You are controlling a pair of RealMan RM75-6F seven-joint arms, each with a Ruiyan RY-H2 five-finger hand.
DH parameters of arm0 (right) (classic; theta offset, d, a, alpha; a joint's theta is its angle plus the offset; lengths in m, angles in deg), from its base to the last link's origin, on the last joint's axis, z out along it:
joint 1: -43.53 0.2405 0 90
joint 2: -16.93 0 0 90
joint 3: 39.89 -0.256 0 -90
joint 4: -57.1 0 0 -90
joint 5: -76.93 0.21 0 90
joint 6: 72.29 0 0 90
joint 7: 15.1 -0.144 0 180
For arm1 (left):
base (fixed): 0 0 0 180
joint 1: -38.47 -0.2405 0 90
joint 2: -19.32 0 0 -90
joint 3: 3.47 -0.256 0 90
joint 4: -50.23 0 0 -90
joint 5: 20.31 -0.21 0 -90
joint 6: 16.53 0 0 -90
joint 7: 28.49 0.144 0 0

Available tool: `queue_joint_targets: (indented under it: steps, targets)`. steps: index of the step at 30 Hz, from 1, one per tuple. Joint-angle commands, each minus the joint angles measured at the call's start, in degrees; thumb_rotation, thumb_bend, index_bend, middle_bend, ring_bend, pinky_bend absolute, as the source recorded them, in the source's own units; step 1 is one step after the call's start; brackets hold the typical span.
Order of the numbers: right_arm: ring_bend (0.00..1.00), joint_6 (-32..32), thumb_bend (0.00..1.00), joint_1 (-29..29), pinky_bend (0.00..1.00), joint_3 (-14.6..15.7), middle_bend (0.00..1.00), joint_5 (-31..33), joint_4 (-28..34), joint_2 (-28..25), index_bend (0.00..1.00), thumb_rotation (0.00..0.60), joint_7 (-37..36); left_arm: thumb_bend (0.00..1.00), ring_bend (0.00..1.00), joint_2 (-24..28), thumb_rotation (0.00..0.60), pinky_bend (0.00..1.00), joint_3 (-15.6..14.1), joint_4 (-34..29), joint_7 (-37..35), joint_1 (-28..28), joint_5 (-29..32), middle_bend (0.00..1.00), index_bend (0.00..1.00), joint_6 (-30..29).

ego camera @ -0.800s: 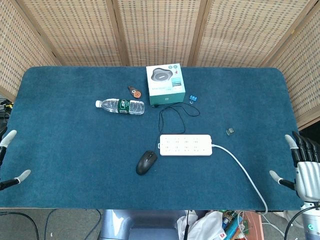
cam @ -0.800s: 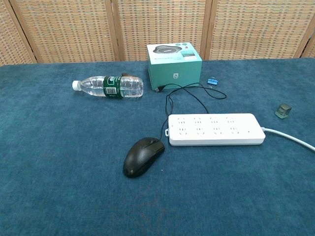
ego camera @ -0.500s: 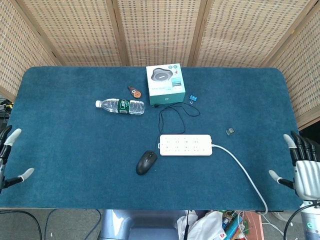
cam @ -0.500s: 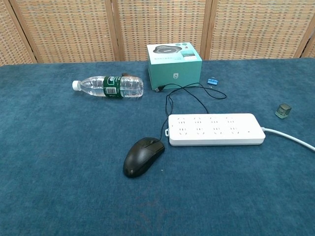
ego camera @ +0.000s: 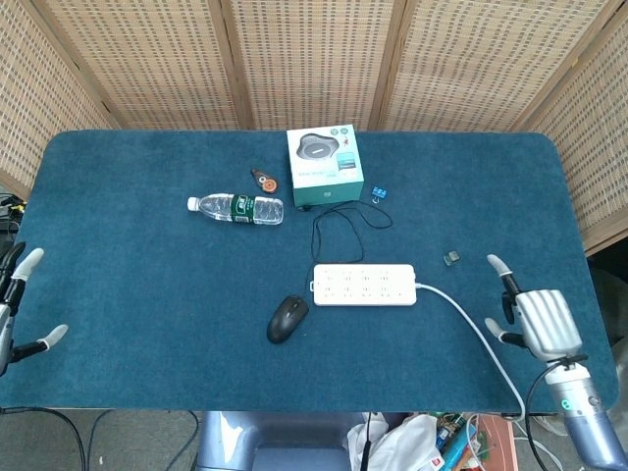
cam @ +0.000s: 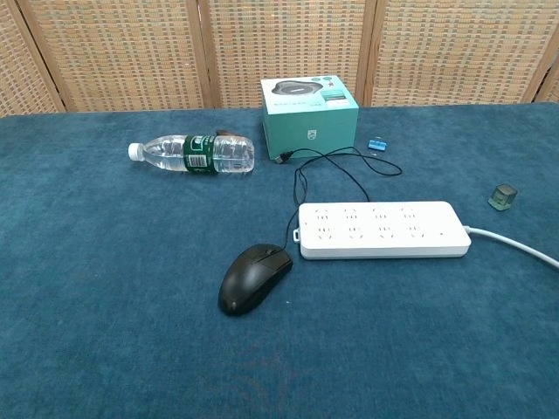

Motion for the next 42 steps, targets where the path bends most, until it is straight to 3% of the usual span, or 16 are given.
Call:
queue_joint_targets:
  steps: [1, 10, 26, 42]
  targets:
    - [0.90, 6.2, 0.69, 3.9, 1.00, 0.4, 0.85, 0.8, -0.1, 0.5, 0.08, 0.600, -3.1, 0.00, 0.00, -0.2, 0.600, 0.00, 0.2, -0.1, 0.5, 0.2, 0.5, 0.00, 0.00, 0.3]
    - [0.92, 15.8, 0.82, 8.9, 1.00, 1.6, 0.86, 3.6, -2.9, 4.2, 0.16, 0.600, -1.2, 0.00, 0.00, -0.7, 0.600, 0.00, 0.6, -0.1, 1.7, 0.8, 1.9, 0.00, 0.00, 1.5]
    - [0.92, 25.1, 0.82, 15.7, 1.00, 0.6, 0.86, 9.6, -5.7, 10.9, 0.17, 0.600, 1.1, 0.00, 0.00, -1.1, 0.600, 0.00, 1.3, -0.5, 3.3, 1.6, 4.2, 0.00, 0.00, 2.7]
    - [0.92, 30.3, 0.82, 20.7, 1.00, 0.2, 0.86, 20.9, -9.2, 14.6, 0.17, 0.600, 10.0, 0.00, 0.00, -1.2, 0.600, 0.00, 1.2, 0.1, 3.0, 1.7, 4.3, 0.00, 0.00, 2.5]
